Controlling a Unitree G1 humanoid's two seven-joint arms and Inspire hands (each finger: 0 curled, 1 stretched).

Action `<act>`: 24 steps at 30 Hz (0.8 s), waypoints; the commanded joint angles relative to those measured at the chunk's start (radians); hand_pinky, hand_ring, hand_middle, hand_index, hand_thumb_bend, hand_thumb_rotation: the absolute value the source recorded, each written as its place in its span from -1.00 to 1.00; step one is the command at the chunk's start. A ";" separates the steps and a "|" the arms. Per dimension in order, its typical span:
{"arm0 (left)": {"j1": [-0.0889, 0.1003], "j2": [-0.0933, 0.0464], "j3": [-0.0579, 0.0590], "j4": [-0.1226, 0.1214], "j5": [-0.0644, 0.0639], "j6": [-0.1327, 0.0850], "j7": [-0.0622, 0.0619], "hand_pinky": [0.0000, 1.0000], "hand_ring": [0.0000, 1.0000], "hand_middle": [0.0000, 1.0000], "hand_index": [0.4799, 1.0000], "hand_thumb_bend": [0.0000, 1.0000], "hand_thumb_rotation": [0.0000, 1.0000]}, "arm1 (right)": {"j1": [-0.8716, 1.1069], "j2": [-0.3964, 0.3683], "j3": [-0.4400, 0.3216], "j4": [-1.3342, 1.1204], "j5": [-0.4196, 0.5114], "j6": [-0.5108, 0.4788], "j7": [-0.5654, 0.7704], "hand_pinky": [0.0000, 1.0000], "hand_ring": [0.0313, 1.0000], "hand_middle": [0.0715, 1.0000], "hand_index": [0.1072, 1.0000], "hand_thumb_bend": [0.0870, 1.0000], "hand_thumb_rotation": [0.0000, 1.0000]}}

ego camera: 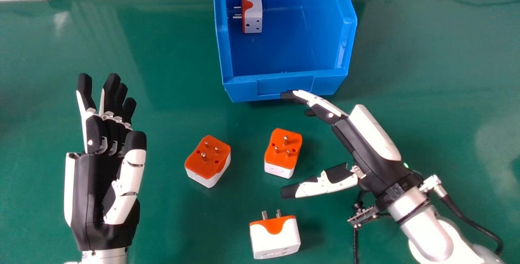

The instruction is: Pick all objects and put in blue box

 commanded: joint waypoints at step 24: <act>0.014 0.006 -0.007 -0.042 0.009 0.016 -0.007 1.00 1.00 0.98 0.82 -0.35 -0.08 | -0.110 0.061 0.096 0.094 -0.019 0.162 -0.035 0.42 0.56 0.62 0.60 0.86 -0.47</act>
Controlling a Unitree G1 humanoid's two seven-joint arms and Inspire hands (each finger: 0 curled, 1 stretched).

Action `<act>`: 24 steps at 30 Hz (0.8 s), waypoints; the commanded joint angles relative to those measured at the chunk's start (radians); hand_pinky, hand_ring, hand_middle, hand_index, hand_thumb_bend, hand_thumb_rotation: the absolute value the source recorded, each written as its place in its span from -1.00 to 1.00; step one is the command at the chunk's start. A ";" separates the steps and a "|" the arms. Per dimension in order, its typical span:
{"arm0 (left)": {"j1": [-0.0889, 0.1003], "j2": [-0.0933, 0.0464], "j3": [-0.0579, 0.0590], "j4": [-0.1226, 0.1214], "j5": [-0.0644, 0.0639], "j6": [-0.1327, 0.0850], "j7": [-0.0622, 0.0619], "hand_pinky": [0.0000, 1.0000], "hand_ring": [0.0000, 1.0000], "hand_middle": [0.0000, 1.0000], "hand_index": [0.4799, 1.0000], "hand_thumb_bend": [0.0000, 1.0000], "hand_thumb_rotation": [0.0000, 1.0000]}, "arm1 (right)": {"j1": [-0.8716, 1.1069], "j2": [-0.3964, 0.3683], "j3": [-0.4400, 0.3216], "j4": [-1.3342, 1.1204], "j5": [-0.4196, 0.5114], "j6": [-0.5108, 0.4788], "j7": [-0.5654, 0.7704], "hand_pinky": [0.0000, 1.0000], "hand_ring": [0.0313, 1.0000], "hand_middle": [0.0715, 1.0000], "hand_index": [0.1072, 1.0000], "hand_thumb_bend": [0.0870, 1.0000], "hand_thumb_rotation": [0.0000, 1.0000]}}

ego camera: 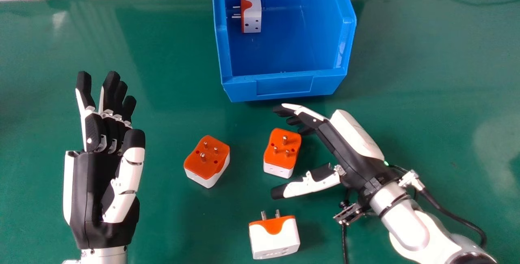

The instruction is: Pick all objects and put in blue box

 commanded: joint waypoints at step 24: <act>0.016 0.001 -0.005 -0.019 -0.003 -0.006 -0.005 1.00 1.00 0.98 0.82 -0.32 -0.06 | -0.100 0.031 0.092 0.046 -0.040 0.142 -0.016 0.47 0.59 0.66 0.61 0.90 -0.45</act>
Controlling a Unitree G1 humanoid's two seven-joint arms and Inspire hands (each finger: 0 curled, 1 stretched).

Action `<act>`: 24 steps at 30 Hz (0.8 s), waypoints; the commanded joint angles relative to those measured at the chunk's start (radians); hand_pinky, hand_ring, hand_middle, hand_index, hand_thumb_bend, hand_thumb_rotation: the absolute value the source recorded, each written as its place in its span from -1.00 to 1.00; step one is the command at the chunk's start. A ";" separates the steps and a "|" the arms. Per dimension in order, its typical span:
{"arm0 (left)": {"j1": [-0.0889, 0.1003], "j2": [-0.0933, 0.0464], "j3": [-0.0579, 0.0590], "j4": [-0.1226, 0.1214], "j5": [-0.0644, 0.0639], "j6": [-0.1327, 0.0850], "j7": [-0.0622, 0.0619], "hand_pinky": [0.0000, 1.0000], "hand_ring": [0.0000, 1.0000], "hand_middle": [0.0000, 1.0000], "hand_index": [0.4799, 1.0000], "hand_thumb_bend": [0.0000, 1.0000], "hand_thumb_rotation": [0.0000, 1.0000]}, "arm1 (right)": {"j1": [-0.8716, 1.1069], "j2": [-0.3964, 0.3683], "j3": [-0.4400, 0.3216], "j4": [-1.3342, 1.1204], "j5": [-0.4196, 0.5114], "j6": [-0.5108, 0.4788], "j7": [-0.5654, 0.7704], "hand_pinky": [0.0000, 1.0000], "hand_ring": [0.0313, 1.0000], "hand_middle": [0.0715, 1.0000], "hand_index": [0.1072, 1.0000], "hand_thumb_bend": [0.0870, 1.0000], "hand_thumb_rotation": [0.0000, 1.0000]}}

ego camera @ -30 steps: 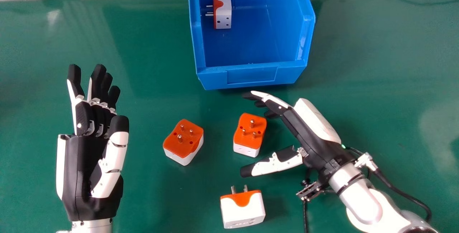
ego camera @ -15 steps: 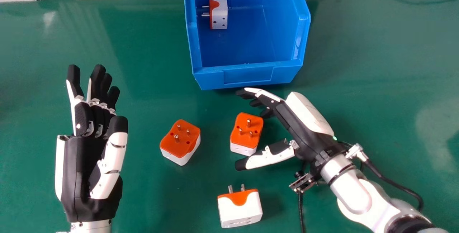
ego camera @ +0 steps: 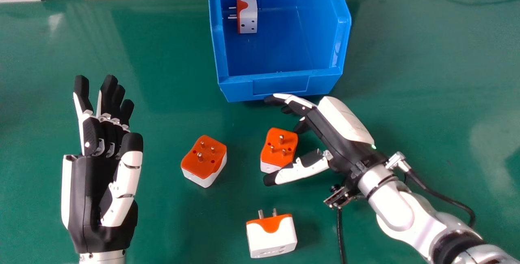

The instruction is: Pick all objects and put in blue box

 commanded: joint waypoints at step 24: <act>0.009 0.003 -0.011 -0.027 0.015 0.000 0.003 1.00 1.00 0.98 0.82 -0.35 -0.07 | 0.019 -0.005 0.059 0.003 -0.013 -0.008 0.009 0.24 0.41 0.48 0.49 0.87 -0.58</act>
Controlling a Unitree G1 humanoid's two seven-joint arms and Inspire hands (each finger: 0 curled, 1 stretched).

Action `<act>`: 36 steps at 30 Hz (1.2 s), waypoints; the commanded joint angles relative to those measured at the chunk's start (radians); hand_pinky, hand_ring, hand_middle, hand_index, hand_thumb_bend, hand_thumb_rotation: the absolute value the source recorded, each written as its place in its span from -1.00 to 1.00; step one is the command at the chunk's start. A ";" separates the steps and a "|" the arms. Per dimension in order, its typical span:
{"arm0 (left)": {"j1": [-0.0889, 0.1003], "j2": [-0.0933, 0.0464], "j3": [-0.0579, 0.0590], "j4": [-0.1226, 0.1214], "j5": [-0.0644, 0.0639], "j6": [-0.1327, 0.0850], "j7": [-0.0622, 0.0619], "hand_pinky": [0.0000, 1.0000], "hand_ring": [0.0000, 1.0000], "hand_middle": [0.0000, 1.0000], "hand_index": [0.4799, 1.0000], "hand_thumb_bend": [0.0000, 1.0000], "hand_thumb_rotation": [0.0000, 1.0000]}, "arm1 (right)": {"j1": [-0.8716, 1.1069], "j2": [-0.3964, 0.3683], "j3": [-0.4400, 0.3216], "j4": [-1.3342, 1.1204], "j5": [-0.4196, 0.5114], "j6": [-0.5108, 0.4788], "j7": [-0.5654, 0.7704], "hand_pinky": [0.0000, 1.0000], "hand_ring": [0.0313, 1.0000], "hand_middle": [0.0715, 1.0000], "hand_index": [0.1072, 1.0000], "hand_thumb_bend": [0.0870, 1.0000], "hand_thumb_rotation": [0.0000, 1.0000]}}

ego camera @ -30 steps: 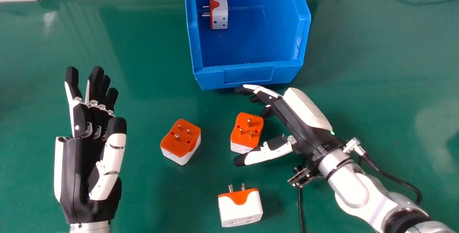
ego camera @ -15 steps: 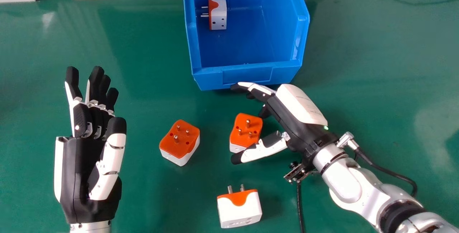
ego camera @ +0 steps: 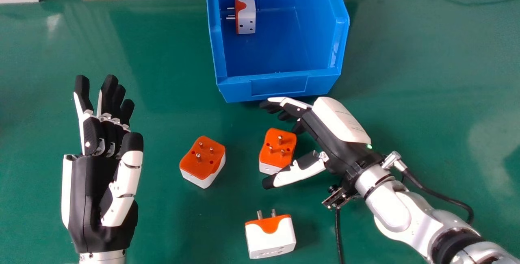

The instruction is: Pick all objects and put in blue box

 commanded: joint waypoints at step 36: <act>0.005 -0.009 -0.010 -0.026 0.002 0.000 -0.009 1.00 1.00 0.98 0.82 -0.40 -0.17 | -0.043 0.060 0.400 -0.004 -0.275 0.453 -0.129 0.22 0.53 0.66 0.73 0.99 -0.44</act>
